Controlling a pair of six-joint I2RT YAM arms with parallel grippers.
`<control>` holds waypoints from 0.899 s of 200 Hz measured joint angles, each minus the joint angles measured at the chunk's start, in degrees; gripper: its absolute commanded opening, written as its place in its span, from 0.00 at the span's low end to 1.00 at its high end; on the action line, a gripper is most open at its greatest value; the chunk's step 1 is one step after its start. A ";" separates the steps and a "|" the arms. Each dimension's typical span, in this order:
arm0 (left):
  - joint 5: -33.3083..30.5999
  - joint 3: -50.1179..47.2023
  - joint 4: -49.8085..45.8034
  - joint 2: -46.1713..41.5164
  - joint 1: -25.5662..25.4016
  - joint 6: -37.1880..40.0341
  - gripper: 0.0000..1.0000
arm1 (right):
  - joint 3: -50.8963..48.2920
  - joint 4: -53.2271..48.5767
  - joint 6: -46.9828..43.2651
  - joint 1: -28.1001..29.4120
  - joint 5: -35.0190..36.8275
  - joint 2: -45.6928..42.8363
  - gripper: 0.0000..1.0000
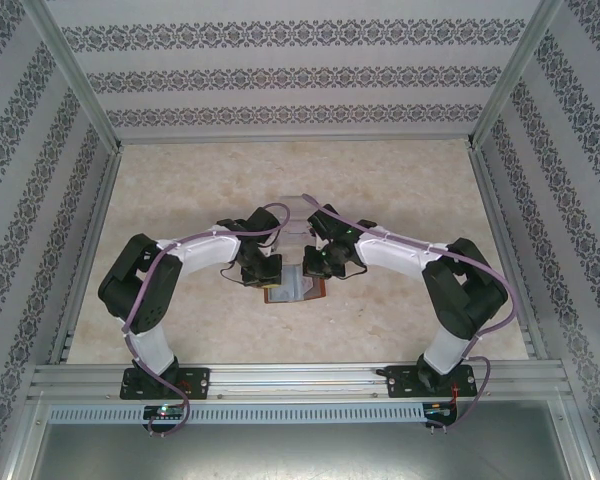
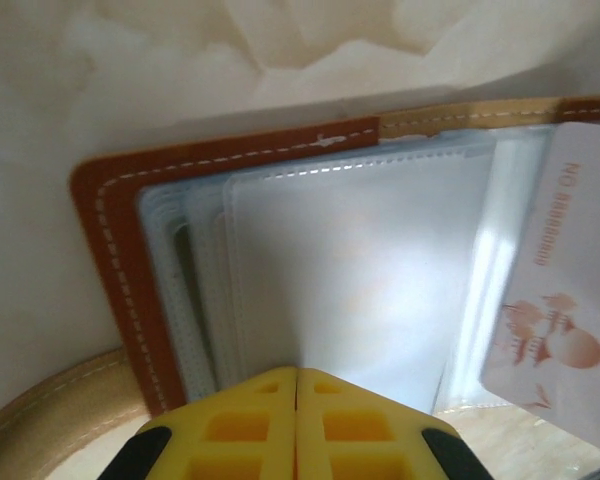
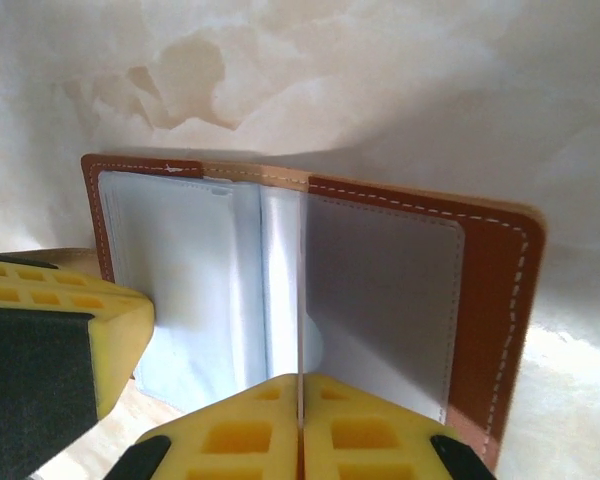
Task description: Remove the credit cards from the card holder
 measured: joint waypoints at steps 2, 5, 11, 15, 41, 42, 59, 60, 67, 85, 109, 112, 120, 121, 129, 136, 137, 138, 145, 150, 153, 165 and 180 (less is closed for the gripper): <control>-0.17 0.00 -0.17 -0.11 0.00 0.00 0.08 | 0.00 -0.11 0.00 0.00 0.07 -0.13 0.08; -0.44 0.00 -0.28 -0.22 0.00 0.00 0.08 | 0.00 -0.24 -0.09 0.00 0.15 -0.24 0.08; -0.72 0.02 -0.50 -0.35 0.00 0.02 0.09 | 0.02 -0.55 -0.33 -0.02 0.39 -0.46 0.08; -0.98 0.02 -0.68 -0.46 0.00 0.00 0.09 | 0.07 -0.74 -0.48 -0.02 0.61 -0.52 0.08; -1.99 0.09 -1.57 -1.27 0.00 0.09 0.10 | 0.76 -2.12 -2.43 -0.04 1.62 -0.63 0.07; -2.01 0.09 -1.57 -1.29 0.00 0.09 0.10 | 0.83 -2.19 -2.51 -0.04 1.64 -0.63 0.07; -2.78 0.22 -1.77 -1.75 0.00 0.20 0.10 | 1.86 -3.34 -4.79 -0.15 2.03 -0.63 0.06; -2.82 0.22 -1.79 -1.77 0.00 0.20 0.10 | 2.01 -3.52 -5.03 -0.15 2.05 -0.63 0.06; -3.06 0.26 -1.88 -1.92 0.00 0.20 0.10 | 2.58 -3.96 -6.23 -0.15 2.10 -0.63 0.05; -3.50 0.31 -2.14 -2.25 0.00 0.20 0.10 | 4.26 -4.98 -10.56 -0.15 2.45 -0.66 0.04; -5.18 0.31 -2.47 -3.45 0.00 0.17 0.10 | 6.56 -7.50 -18.97 -0.15 2.86 -0.66 0.04; -5.31 0.31 -2.49 -3.69 0.00 0.20 0.10 | 6.91 -7.80 -20.20 -0.15 2.89 -0.66 0.03; -5.90 0.28 -2.49 -4.72 0.00 0.17 0.10 | 7.78 -8.81 -23.06 -0.31 2.82 -0.66 0.03; -6.05 0.28 -2.47 -4.98 0.00 0.15 0.10 | 8.11 -9.22 -24.00 -0.42 2.84 -0.66 0.03; -6.49 0.28 -2.45 -5.95 0.00 0.17 0.10 | 9.11 -10.21 -26.73 -0.55 2.82 -0.66 0.03; -6.88 0.28 -2.40 -6.71 0.02 0.17 0.10 | 10.38 -11.56 -29.53 -0.79 2.84 -0.59 0.04; -6.95 0.28 -2.40 -6.93 0.02 0.17 0.10 | 10.60 -11.76 -29.77 -0.81 2.84 -0.59 0.04; -7.04 0.28 -2.38 -7.10 0.02 0.17 0.10 | 10.73 -11.89 -30.03 -0.81 2.84 -0.59 0.04; -7.45 0.28 -2.36 -7.85 0.02 0.17 0.10 | 12.07 -13.05 -32.63 -0.92 2.91 -0.48 0.05; -7.65 0.28 -2.36 -8.24 0.04 0.17 0.11 | 13.07 -13.88 -34.82 -0.92 2.91 -0.31 0.06; -7.80 0.28 -2.36 -8.44 0.04 0.17 0.11 | 13.77 -14.38 -36.44 -0.92 2.97 -0.17 0.06; -8.02 0.22 -2.34 -8.72 0.04 0.17 0.11 | 15.93 -15.76 -41.62 -1.03 3.10 0.39 0.05; -8.39 -0.28 -2.27 -8.72 0.04 0.17 0.11 | 17.51 -17.00 -48.50 -1.03 3.06 1.09 0.04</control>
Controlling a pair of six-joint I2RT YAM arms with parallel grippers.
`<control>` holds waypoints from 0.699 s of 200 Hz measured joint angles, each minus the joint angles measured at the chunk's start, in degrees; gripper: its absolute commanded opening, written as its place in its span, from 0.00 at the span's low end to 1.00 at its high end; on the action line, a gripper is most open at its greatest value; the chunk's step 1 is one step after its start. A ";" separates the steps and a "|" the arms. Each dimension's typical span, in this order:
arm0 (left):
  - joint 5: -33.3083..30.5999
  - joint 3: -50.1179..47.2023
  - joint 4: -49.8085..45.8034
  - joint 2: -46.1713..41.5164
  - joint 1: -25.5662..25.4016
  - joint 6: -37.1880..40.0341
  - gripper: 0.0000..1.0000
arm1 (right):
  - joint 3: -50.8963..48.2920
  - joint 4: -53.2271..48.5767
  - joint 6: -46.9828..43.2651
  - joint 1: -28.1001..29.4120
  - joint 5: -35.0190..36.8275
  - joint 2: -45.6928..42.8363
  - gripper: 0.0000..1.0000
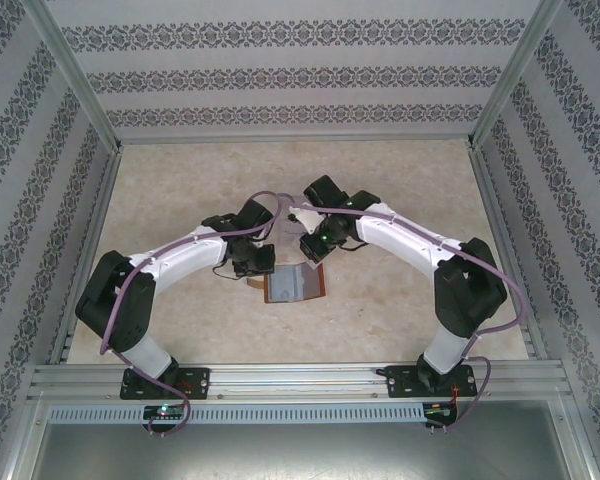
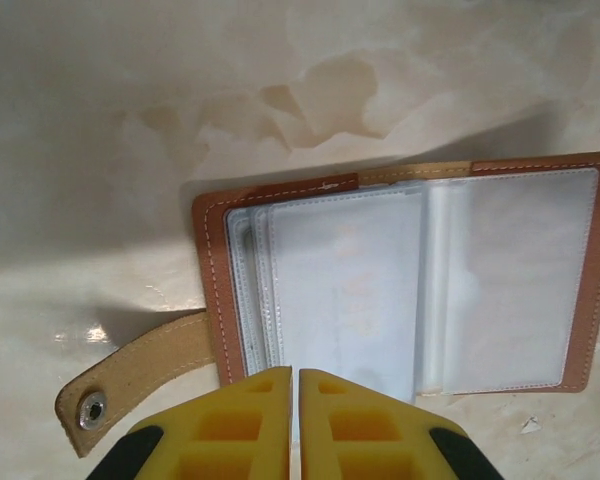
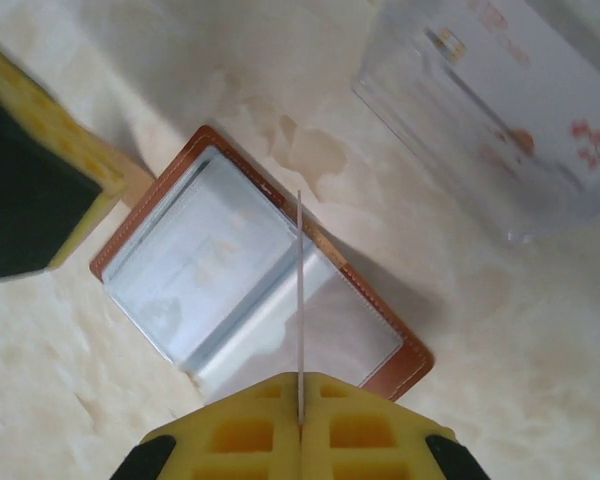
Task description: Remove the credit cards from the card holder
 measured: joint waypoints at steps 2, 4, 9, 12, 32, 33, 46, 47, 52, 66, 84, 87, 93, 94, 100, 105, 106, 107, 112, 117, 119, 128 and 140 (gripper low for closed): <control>-0.04 -0.11 0.00 0.00 0.00 -0.02 0.11 | 0.13 -0.15 -0.81 0.00 0.00 0.09 0.04; -0.07 -0.22 0.00 0.00 0.02 0.00 0.11 | 0.22 -0.26 -1.44 0.00 0.00 0.15 0.03; -0.20 -0.46 0.02 0.00 0.07 -0.02 0.11 | 0.52 -0.90 -4.00 0.00 0.02 0.35 0.03; -0.22 -0.66 0.04 0.00 0.11 -0.02 0.11 | 0.72 -1.29 -5.25 0.00 0.00 0.48 0.03; -0.44 -1.99 0.26 -0.02 0.33 -0.07 0.11 | 3.17 -3.89 -14.82 -0.02 0.02 1.92 0.01; -0.44 -2.05 0.28 -0.02 0.35 -0.04 0.11 | 3.17 -3.89 -14.82 -0.02 0.02 1.92 0.01; -0.31 -2.78 0.55 -0.04 0.81 -0.22 0.11 | 4.72 -4.68 -19.61 -0.15 0.07 2.75 0.00; -0.20 -2.86 0.63 -0.07 0.85 -0.24 0.11 | 4.81 -4.74 -19.89 -0.17 0.07 2.86 0.00; -0.09 -3.26 0.94 -0.15 1.16 -0.26 0.11 | 5.57 -5.11 -21.92 -0.26 0.17 3.26 0.00; 1.03 -4.74 2.25 -0.66 2.38 -0.57 0.11 | 8.02 -6.36 -26.23 -0.55 0.50 4.74 0.00; 1.84 -6.32 3.02 -1.25 3.98 -0.72 0.11 | 11.23 -7.43 -30.34 -1.14 1.20 6.91 0.00; 2.08 -6.60 3.13 -1.36 4.35 -0.72 0.11 | 12.13 -7.85 -31.23 -1.40 1.38 7.56 0.00; 2.32 -6.88 3.23 -1.49 4.79 -0.76 0.11 | 13.38 -8.22 -32.52 -1.68 1.64 8.52 0.00; 2.32 -6.88 3.23 -1.49 4.79 -0.76 0.11 | 13.57 -8.31 -32.63 -1.75 1.68 8.63 0.00; 2.60 -7.15 3.37 -1.60 5.20 -0.85 0.11 | 14.95 -8.85 -33.88 -2.05 2.03 9.68 0.00; 2.86 -7.39 3.58 -1.73 5.53 -0.87 0.11 | 15.82 -9.20 -34.71 -2.16 2.27 10.43 0.00; 2.89 -7.43 3.63 -1.75 5.62 -0.87 0.11 | 16.00 -9.29 -34.86 -2.19 2.27 10.56 0.00; 2.93 -7.45 3.67 -1.79 5.68 -0.87 0.11 | 16.24 -9.33 -35.01 -2.23 2.36 10.73 0.00; 3.19 -7.76 4.00 -1.95 6.01 -0.90 0.11 | 17.31 -9.81 -35.82 -2.54 2.62 11.58 0.00; 3.63 -8.13 4.28 -2.19 6.47 -0.90 0.11 | 18.47 -10.27 -36.68 -2.75 2.95 12.48 0.00; 3.87 -8.26 4.48 -2.27 6.64 -0.92 0.11 | 19.06 -10.58 -36.98 -2.89 3.06 12.96 0.00; 4.44 -8.92 4.90 -2.69 7.48 -0.94 0.11 | 20.92 -11.34 -38.14 -3.02 3.43 14.40 0.00; 5.29 -9.75 5.38 -3.10 8.85 -1.11 0.11 | 23.41 -12.09 -39.50 -3.39 3.80 16.44 0.00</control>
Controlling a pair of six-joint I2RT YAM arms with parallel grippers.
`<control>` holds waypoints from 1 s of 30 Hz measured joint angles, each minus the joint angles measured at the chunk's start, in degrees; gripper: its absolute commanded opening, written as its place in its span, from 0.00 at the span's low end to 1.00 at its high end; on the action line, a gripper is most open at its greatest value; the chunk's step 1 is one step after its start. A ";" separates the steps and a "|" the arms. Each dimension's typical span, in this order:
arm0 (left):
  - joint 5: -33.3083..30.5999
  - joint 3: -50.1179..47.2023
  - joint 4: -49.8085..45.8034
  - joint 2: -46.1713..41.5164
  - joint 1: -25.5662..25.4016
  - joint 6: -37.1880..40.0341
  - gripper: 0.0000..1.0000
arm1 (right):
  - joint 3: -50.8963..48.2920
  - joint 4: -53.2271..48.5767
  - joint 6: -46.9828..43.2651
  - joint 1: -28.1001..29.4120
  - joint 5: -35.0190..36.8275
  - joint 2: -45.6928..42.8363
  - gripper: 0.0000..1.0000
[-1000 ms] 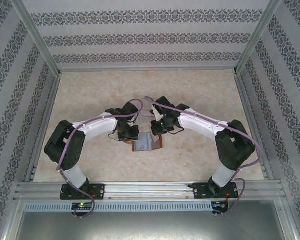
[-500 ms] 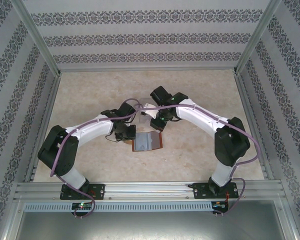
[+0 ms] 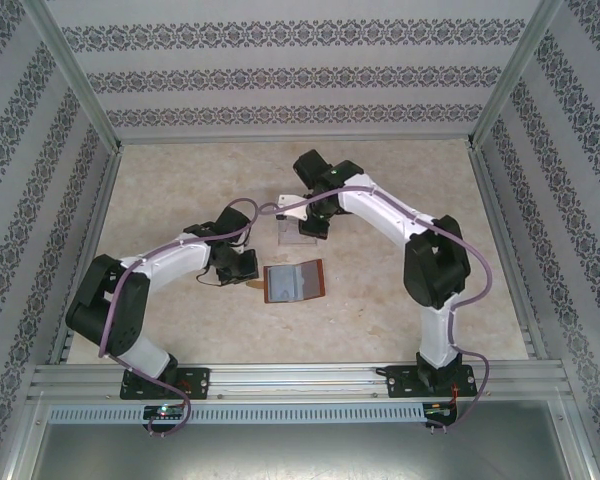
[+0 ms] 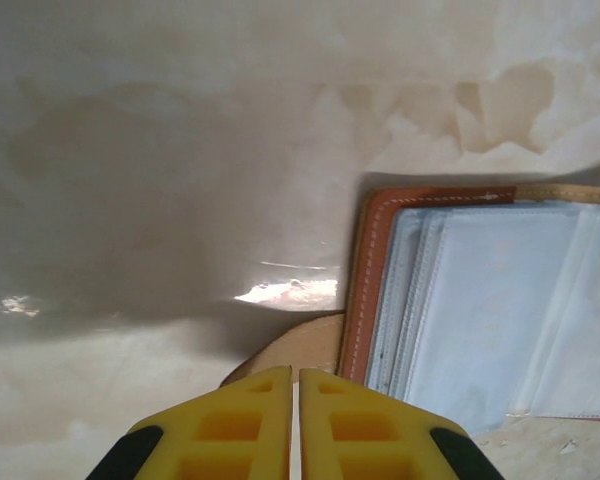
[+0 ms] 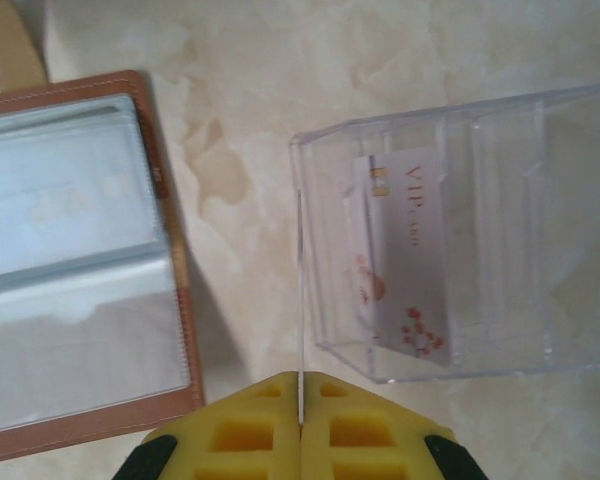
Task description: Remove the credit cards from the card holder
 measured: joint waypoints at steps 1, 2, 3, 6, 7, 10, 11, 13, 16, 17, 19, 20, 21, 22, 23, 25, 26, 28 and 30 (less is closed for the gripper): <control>0.37 -0.28 0.15 -0.13 0.63 -0.02 0.11 | 1.44 -0.74 -0.76 -0.24 0.35 1.25 0.00; 0.63 -0.50 0.24 -0.17 1.16 -0.02 0.11 | 2.56 -1.03 -1.31 -0.26 0.61 2.21 0.00; 0.87 -0.63 0.33 -0.17 1.66 -0.02 0.11 | 3.78 -1.55 -1.88 -0.37 0.92 3.17 0.00; 1.66 -0.74 0.42 -0.17 2.62 0.00 0.11 | 7.74 -3.17 -3.37 -0.59 1.75 6.29 0.00; 1.86 -0.74 0.42 -0.17 2.86 0.00 0.11 | 8.76 -3.52 -3.65 -0.61 2.14 7.15 0.00; 2.23 -0.74 0.42 -0.17 3.28 0.00 0.11 | 12.04 -4.90 -4.87 -0.61 3.10 9.99 0.00; 2.32 -0.74 0.42 -0.17 3.39 0.00 0.11 | 12.92 -5.11 -5.05 -0.61 3.34 10.75 0.00; 2.75 -0.74 0.42 -0.17 3.63 0.02 0.11 | 15.26 -6.14 -5.46 -0.61 3.78 12.57 0.00; 3.04 -0.74 0.44 -0.15 3.76 0.02 0.11 | 17.68 -7.32 -6.12 -0.59 4.02 14.27 0.00; 3.17 -0.74 0.44 -0.15 3.82 0.02 0.11 | 18.27 -7.67 -6.32 -0.59 4.11 14.64 0.00; 3.26 -0.74 0.44 -0.15 4.02 0.02 0.11 | 19.80 -8.72 -6.58 -0.59 4.17 15.54 0.00; 3.26 -0.72 0.44 -0.15 4.07 0.02 0.11 | 20.46 -9.14 -6.71 -0.57 4.15 15.98 0.01; 3.37 -0.72 0.44 -0.15 4.07 0.02 0.11 | 20.90 -9.55 -6.78 -0.57 4.15 16.28 0.01; 3.37 -0.72 0.44 -0.15 4.07 0.02 0.11 | 21.24 -9.92 -6.84 -0.57 4.13 16.61 0.01; 3.37 -0.72 0.44 -0.15 4.09 0.02 0.11 | 21.46 -10.29 -6.95 -0.57 4.11 16.94 0.01; 3.41 -0.72 0.44 -0.13 4.28 0.04 0.12 | 21.57 -11.02 -7.17 -0.57 3.98 17.55 0.02; 3.39 -0.72 0.44 -0.11 4.39 0.02 0.11 | 21.59 -11.41 -7.23 -0.57 3.74 17.92 0.02; 3.39 -0.72 0.44 -0.07 4.55 0.04 0.12 | 21.59 -11.93 -7.39 -0.57 3.65 18.45 0.03; 3.39 -0.72 0.44 -0.04 4.66 0.04 0.12 | 21.59 -12.48 -7.43 -0.57 3.45 18.82 0.03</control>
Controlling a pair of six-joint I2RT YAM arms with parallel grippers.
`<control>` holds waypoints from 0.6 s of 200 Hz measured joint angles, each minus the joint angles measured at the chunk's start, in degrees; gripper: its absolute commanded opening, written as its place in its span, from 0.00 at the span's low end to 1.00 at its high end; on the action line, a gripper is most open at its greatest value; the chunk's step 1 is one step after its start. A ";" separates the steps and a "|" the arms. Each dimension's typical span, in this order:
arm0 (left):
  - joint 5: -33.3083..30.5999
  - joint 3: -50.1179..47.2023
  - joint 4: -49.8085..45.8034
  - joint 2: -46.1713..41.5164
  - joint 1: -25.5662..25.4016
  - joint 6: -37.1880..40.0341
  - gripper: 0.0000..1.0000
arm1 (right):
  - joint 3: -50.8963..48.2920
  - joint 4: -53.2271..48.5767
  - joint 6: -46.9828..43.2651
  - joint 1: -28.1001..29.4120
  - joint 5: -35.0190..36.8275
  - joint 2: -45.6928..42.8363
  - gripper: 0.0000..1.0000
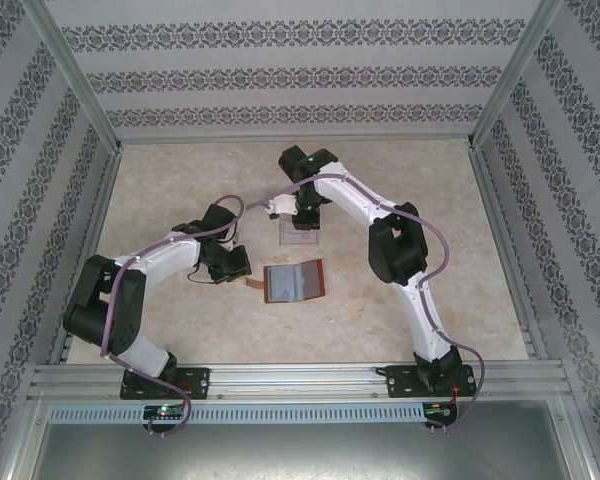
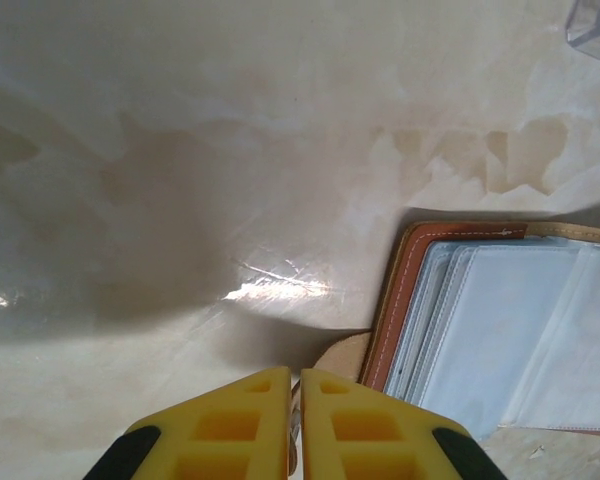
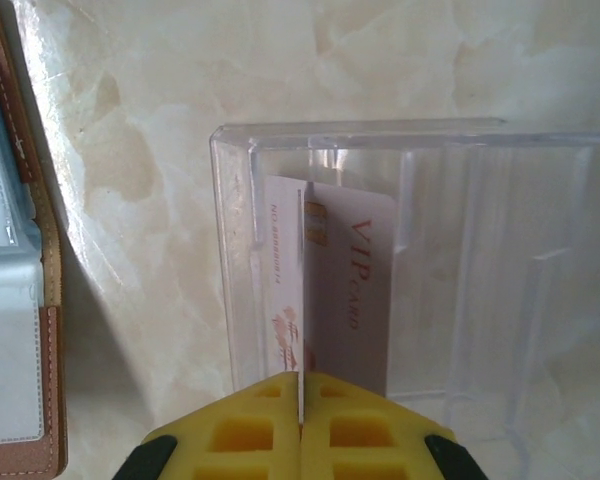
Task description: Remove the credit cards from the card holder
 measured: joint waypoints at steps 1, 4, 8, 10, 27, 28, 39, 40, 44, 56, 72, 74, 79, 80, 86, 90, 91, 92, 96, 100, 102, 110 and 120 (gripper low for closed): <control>0.00 0.00 0.00 0.00 0.02 0.00 0.12 | 0.00 -0.02 0.00 0.00 -0.02 0.00 0.03; 0.00 0.00 0.00 0.00 0.07 0.00 0.12 | 0.00 -0.11 0.00 0.00 -0.09 0.04 0.04; 0.00 0.00 0.00 0.00 0.11 0.00 0.12 | 0.00 -0.24 0.00 0.00 -0.20 0.09 0.04; 0.00 0.00 0.00 0.00 0.11 0.00 0.12 | 0.00 -0.33 -0.02 0.00 -0.24 0.09 0.04; 0.02 0.00 0.00 0.00 0.11 -0.02 0.12 | 0.17 -0.94 -0.13 0.00 -0.83 0.22 0.07; 0.02 0.00 0.00 0.00 0.11 -0.02 0.12 | 0.20 -0.96 -0.13 0.00 -0.83 0.24 0.07; 0.02 0.00 0.02 0.00 0.11 -0.02 0.12 | 0.39 -1.31 -0.13 0.00 -1.05 0.33 0.10; 0.02 0.00 0.00 0.00 0.11 -0.02 0.12 | 0.42 -1.31 -0.13 0.00 -1.05 0.35 0.11; 0.02 0.00 0.02 0.02 0.11 -0.02 0.12 | 0.50 -1.42 -0.13 0.00 -1.09 0.37 0.12; 0.02 0.00 0.04 0.02 0.11 -0.02 0.12 | 0.81 -1.62 -0.17 0.00 -1.09 0.42 0.16; 0.04 0.00 0.15 0.07 0.11 -0.02 0.13 | 1.22 -1.77 -0.11 0.00 -1.03 0.42 0.20; 0.04 0.00 0.17 0.07 0.11 -0.02 0.13 | 1.31 -1.81 0.02 0.00 -1.03 0.42 0.20; 0.11 0.00 0.26 0.11 0.11 -0.02 0.13 | 1.55 -1.90 0.00 0.00 -0.96 0.42 0.21; 0.11 0.00 0.26 0.11 0.11 -0.02 0.13 | 1.55 -1.90 0.00 0.00 -0.96 0.42 0.21; 0.26 0.00 0.37 0.22 0.11 -0.02 0.13 | 1.79 -1.97 0.07 0.00 -0.72 0.42 0.21; 0.39 0.00 0.44 0.28 0.11 -0.02 0.13 | 1.92 -1.97 0.07 0.00 -0.59 0.42 0.21; 0.39 0.00 0.44 0.28 0.11 -0.02 0.13 | 1.92 -1.97 0.07 0.00 -0.59 0.42 0.21; 0.42 0.00 0.44 0.31 0.11 -0.02 0.13 | 1.95 -1.97 0.07 0.00 -0.59 0.42 0.21; 0.48 0.00 0.44 0.35 0.11 -0.02 0.14 | 2.08 -1.99 0.07 0.00 -0.44 0.42 0.21; 0.55 0.00 0.42 0.42 0.11 0.00 0.14 | 2.16 -1.97 0.07 0.00 -0.31 0.42 0.21; 0.63 0.00 0.42 0.42 0.11 0.00 0.14 | 2.21 -1.95 0.09 0.00 -0.13 0.42 0.21; 0.83 0.00 0.42 0.46 0.11 0.00 0.14 | 2.23 -1.95 0.09 0.00 0.20 0.42 0.21; 0.98 0.11 0.39 0.46 0.11 0.02 0.14 | 2.23 -1.95 0.22 0.00 0.63 0.42 0.21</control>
